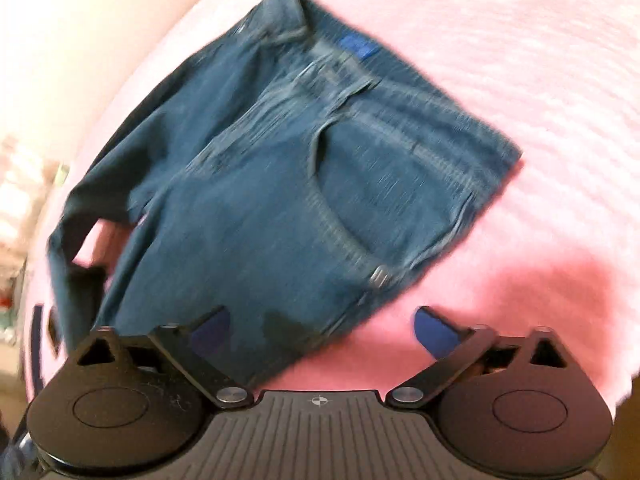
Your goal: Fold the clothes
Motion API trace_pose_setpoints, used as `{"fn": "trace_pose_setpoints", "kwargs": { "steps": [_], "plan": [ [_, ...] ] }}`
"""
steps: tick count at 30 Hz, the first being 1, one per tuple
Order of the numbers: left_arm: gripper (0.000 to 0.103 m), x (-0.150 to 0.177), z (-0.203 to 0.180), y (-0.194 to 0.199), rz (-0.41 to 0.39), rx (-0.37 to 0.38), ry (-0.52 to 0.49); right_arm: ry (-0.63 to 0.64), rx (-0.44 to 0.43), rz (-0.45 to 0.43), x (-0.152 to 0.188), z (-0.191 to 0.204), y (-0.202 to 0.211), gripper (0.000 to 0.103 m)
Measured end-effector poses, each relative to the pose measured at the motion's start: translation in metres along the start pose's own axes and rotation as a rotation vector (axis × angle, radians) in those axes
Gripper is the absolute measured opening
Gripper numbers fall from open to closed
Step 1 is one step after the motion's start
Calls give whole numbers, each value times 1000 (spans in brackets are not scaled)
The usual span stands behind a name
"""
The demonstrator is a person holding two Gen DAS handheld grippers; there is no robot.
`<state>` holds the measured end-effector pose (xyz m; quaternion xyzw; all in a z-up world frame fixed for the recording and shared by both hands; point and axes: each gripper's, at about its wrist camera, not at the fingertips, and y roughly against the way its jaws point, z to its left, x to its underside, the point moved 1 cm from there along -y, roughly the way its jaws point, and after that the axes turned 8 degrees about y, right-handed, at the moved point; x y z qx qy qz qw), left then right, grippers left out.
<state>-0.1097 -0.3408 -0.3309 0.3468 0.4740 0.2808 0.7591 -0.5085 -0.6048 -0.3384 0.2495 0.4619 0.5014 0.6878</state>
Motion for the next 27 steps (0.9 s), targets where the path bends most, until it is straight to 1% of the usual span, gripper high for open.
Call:
{"fn": "trace_pose_setpoints", "kwargs": {
  "steps": [2,4,5,6,7,8,10,11,13,16,17,18,19,22,23,24,25,27],
  "plan": [
    [54,0,-6,1,-37,3,-29,-28,-5,-39,-6,-4,-7,79],
    [58,-2,-14,4,-81,-14,-34,-59,-29,-71,-11,-9,-10,79],
    [61,-3,-19,4,-99,-26,-33,-88,-54,-89,-13,-13,-8,79],
    [61,-5,-25,4,-117,-38,-33,-134,-93,-112,-13,-17,-3,79],
    [61,-8,-32,3,-137,-50,-34,-176,-137,-137,-14,-21,1,76],
    [61,-12,-40,2,-158,-62,-37,-202,-192,-164,-16,-25,3,72],
    [63,-20,-59,-2,-199,-92,-60,-190,-288,-197,-22,-33,6,52],
    [63,-24,-71,-6,-218,-109,-88,-171,-320,-196,-24,-37,4,47],
    [63,-30,-94,-15,-247,-134,-173,-141,-361,-176,-27,-46,-1,28],
    [62,-37,-117,-35,-238,-203,-258,-101,-420,-146,-32,-58,-6,20],
    [61,-39,-122,-39,-242,-226,-274,-77,-440,-153,-33,-60,-3,17],
    [61,-41,-126,-43,-249,-250,-286,-46,-459,-167,-33,-61,3,8],
    [61,-43,-130,-46,-257,-277,-311,-30,-482,-184,-35,-63,10,8],
    [59,-52,-142,-53,-272,-364,-401,-46,-570,-250,-41,-76,43,7],
    [54,-55,-146,-54,-274,-394,-424,-35,-586,-282,-43,-80,56,7],
    [36,-57,-150,-54,-275,-424,-444,-26,-602,-309,-46,-86,70,7],
    [27,-61,-158,-48,-281,-437,-444,-15,-609,-326,-47,-95,82,7],
    [15,-67,-176,-33,-296,-450,-430,27,-598,-344,-47,-112,103,7]
  ]
}}
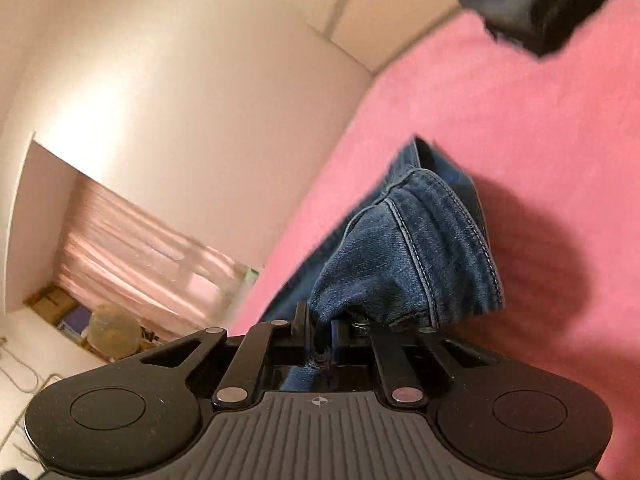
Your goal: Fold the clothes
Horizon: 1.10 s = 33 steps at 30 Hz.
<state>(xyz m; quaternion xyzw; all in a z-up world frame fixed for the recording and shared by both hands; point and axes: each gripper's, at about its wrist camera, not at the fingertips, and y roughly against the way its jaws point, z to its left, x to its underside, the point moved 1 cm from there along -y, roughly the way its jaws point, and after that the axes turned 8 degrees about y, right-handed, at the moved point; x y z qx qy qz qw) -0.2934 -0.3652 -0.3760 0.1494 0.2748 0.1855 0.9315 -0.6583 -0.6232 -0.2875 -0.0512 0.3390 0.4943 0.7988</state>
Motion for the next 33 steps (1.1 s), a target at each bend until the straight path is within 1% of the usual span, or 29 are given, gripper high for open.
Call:
{"fn": "trace_pose_setpoints", "kwargs": {
  "steps": [2,4,6,8,10,12,14,15,16,18,20,22,24,27,28,29,30,31,33],
  "plan": [
    [3,-17,-5,18,-8,-18,14,22,28,12,-2,-7,28,7],
    [2,-34,-10,48,-18,9,80,6,80,24,-1,-19,58,7],
    [4,-48,-14,80,-34,45,166,27,124,5,0,-30,89,7],
    [6,-50,-20,102,-18,44,208,30,169,-2,-2,-44,115,7],
    [9,-43,-23,114,17,30,229,22,216,29,0,-60,126,7],
    [27,-25,-22,114,77,3,225,55,230,70,7,-63,126,7],
    [34,-7,-21,114,137,-24,222,92,246,107,13,-62,126,12],
    [39,4,-18,112,171,-38,223,114,259,114,16,-57,128,29],
    [42,15,-12,109,197,-47,233,127,274,116,18,-55,132,46],
    [43,38,2,104,236,-61,261,157,301,130,26,-42,133,60],
    [44,60,18,94,265,-67,293,192,322,152,36,-30,134,60],
    [45,76,31,74,294,-58,309,241,319,193,48,-19,133,60],
    [51,89,40,54,312,-41,309,336,288,242,63,-2,122,60],
    [52,107,47,17,341,-9,276,539,202,328,89,34,97,60],
    [51,113,49,10,355,2,274,614,169,358,98,45,85,60],
    [35,119,53,2,376,21,284,701,134,388,109,55,69,60],
    [7,124,60,-8,403,44,308,796,95,415,121,68,52,60],
    [4,127,67,-12,410,57,331,889,59,439,132,81,36,60],
    [2,128,81,-11,399,64,363,1076,-10,473,155,106,3,60]
  ]
}}
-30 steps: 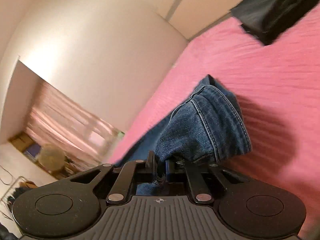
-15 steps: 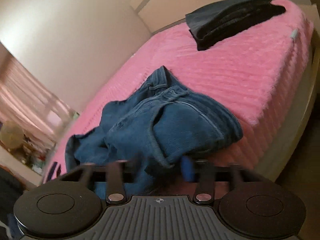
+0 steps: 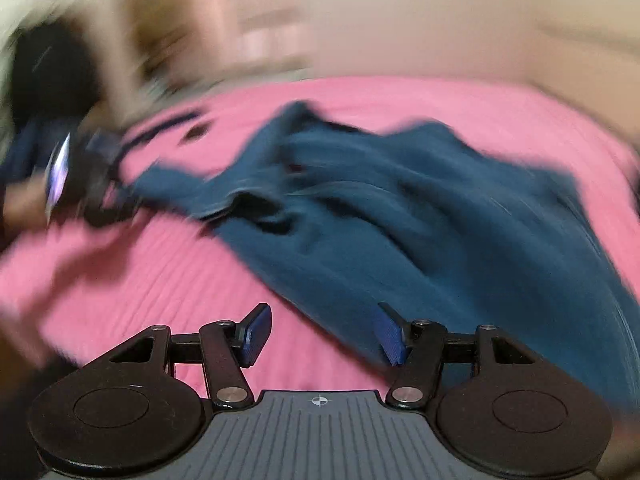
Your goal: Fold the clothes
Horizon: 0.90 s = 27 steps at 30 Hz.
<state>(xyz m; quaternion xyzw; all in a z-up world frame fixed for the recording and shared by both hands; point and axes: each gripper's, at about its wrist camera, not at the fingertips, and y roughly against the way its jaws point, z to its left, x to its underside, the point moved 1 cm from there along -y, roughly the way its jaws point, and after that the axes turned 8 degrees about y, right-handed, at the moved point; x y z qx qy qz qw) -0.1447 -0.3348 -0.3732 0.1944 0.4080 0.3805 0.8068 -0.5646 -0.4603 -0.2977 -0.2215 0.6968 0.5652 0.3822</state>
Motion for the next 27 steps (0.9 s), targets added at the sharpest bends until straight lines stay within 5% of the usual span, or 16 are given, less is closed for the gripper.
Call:
{"fn": "trace_pose_setpoints", "kwargs": {
  "steps": [7,12,14,15,16,21,24,27],
  "plan": [
    [2,-41,67,35,-109,-59,4,599,-19,37,-47,75,-112,60],
    [2,-68,102,39,-94,-25,-27,809,-48,98,-53,99,-168,60],
    [3,-71,107,48,-83,-22,-46,831,-53,93,-53,102,-174,48],
    [3,-70,107,54,-77,-14,-45,837,-55,90,-54,103,-174,25],
    [3,-68,104,65,-72,-14,-48,834,-58,86,-55,101,-172,13],
    [2,-52,96,136,-34,-20,-56,810,-174,26,-58,100,-123,9],
    [3,-44,98,187,4,11,-73,778,-297,-37,-60,99,-68,9],
    [6,-42,100,221,58,76,-121,705,-327,-72,-66,84,-34,9]
  ]
}}
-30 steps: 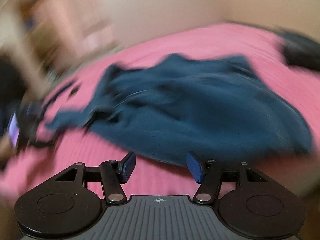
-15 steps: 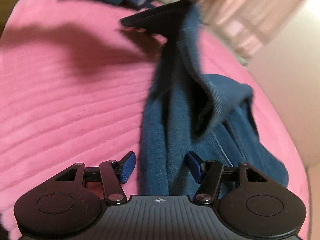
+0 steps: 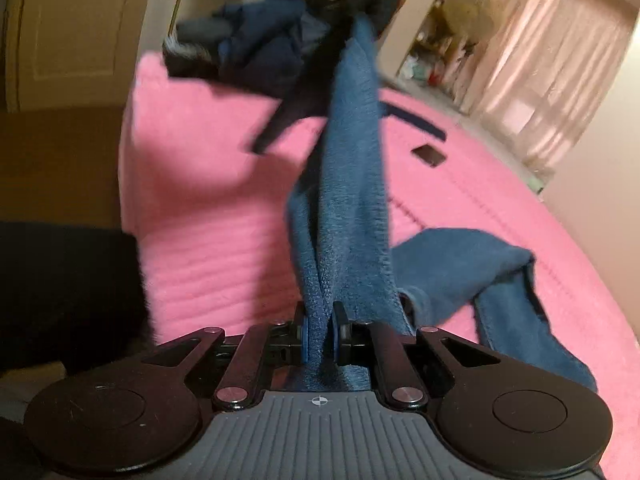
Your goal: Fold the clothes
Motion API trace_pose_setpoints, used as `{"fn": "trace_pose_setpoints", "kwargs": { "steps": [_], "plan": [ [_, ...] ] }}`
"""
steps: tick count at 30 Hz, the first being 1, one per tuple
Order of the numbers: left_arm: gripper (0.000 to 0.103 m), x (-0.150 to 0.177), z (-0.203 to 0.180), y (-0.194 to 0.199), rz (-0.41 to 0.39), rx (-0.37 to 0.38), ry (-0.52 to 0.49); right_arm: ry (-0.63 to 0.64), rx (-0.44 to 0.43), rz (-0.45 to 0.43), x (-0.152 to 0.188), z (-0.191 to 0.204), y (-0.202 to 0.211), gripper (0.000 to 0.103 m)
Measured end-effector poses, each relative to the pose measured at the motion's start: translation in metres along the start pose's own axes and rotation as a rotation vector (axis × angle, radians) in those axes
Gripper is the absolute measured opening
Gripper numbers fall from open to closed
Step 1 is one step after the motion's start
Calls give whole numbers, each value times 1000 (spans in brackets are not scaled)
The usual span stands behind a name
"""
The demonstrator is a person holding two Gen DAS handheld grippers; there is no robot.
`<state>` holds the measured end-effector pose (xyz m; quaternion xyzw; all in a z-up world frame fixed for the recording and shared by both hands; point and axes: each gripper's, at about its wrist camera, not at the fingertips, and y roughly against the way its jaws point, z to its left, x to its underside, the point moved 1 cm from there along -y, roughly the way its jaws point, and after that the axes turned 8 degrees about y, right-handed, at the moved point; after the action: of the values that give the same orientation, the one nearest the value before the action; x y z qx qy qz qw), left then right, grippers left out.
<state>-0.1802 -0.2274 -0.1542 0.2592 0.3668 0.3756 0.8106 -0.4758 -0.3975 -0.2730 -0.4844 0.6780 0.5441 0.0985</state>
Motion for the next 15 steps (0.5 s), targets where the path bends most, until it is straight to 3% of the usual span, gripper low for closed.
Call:
{"fn": "trace_pose_setpoints", "kwargs": {
  "steps": [3,6,8,9,10,15],
  "plan": [
    [13,0,-4,-17,61,31,-58,-70,-20,0,5,-9,5,9],
    [39,10,-10,-87,179,22,-113,-49,5,60,7,-4,-18,10],
    [39,25,-4,-130,220,24,-77,-29,22,106,7,2,-37,40],
    [39,33,2,-149,239,26,-29,-1,57,125,9,4,-45,74],
    [39,42,8,-159,240,20,22,13,77,137,10,5,-50,82],
    [37,85,32,-153,206,-95,193,-31,63,153,23,-4,-63,82]
  ]
}}
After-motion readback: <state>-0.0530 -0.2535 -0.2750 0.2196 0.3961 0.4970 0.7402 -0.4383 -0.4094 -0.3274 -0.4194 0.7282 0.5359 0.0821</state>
